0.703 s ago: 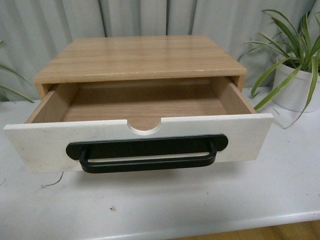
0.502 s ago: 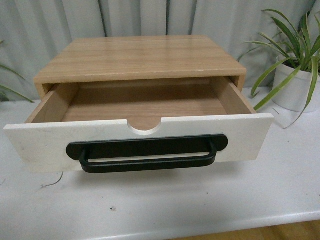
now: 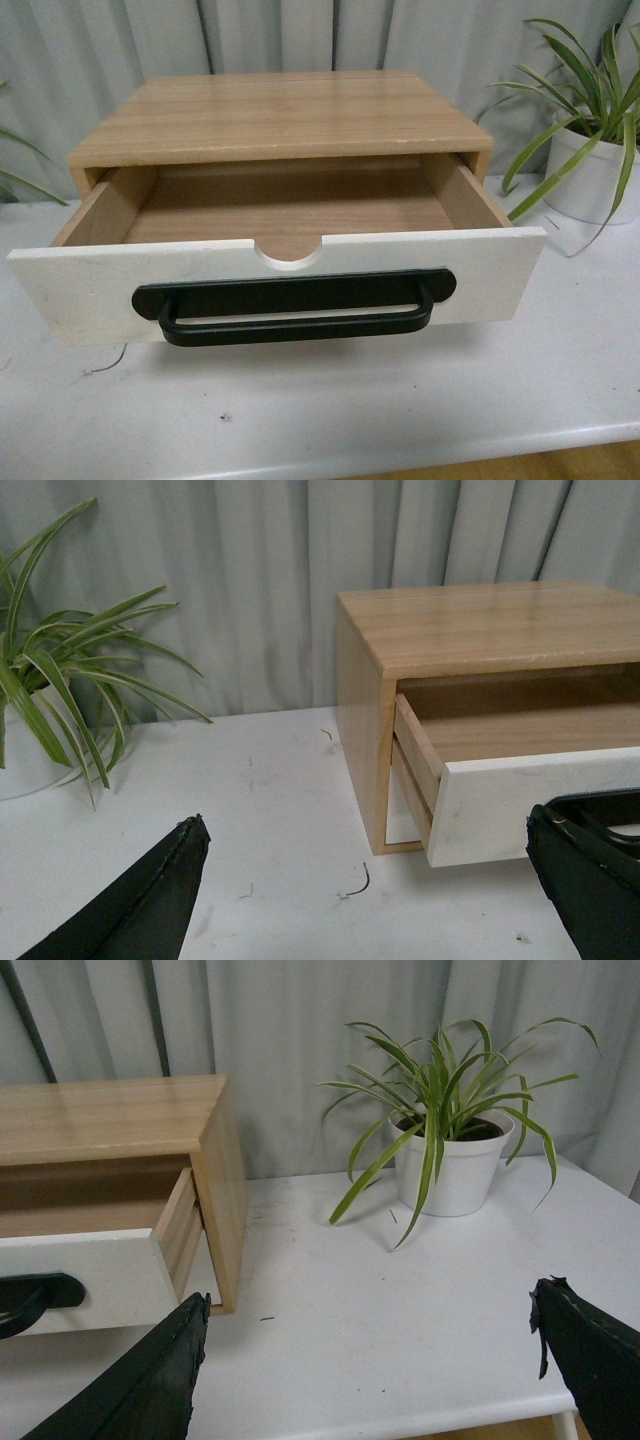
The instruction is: Close drawer sideways
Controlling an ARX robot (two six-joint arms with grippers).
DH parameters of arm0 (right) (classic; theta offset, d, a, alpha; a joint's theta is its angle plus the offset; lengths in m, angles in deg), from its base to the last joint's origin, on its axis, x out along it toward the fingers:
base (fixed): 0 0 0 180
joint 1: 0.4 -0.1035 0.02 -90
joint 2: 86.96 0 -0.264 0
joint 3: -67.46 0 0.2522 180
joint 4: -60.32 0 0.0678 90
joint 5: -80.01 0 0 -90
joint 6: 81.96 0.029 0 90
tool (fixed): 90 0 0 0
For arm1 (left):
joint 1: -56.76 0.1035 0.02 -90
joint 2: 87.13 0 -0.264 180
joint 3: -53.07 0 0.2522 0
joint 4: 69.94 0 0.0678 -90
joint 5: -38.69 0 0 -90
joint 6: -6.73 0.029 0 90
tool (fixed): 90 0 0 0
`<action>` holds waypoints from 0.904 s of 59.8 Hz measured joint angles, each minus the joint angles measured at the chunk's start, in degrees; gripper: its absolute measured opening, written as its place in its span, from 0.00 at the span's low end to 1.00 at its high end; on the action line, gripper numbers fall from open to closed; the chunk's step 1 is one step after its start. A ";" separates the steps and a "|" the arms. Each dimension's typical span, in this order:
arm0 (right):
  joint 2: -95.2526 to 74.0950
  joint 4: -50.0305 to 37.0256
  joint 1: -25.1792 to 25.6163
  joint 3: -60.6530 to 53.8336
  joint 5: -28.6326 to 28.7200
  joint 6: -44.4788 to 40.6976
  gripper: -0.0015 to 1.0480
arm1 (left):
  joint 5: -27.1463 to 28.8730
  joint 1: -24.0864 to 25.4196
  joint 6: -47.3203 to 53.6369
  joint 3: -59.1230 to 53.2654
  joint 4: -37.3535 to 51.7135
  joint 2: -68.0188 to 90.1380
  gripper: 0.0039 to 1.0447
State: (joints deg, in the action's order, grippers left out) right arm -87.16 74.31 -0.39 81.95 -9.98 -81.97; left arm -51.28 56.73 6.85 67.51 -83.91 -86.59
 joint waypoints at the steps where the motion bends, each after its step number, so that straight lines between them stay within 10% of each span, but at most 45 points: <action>1: 0.00 0.00 0.00 0.00 0.00 0.00 0.94 | 0.00 0.00 0.00 0.00 0.00 0.00 0.94; 38: -3.72 7.54 -3.13 2.54 -5.97 4.70 0.94 | -4.70 0.52 -1.70 0.00 -0.28 0.07 0.94; 54: -26.38 8.50 -8.41 12.09 0.22 3.34 0.94 | -6.23 -15.32 11.56 0.00 2.97 11.50 0.94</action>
State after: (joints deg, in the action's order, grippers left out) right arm -113.54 82.81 -8.81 94.04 -9.76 -78.63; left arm -57.51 41.41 18.41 67.51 -80.93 -75.10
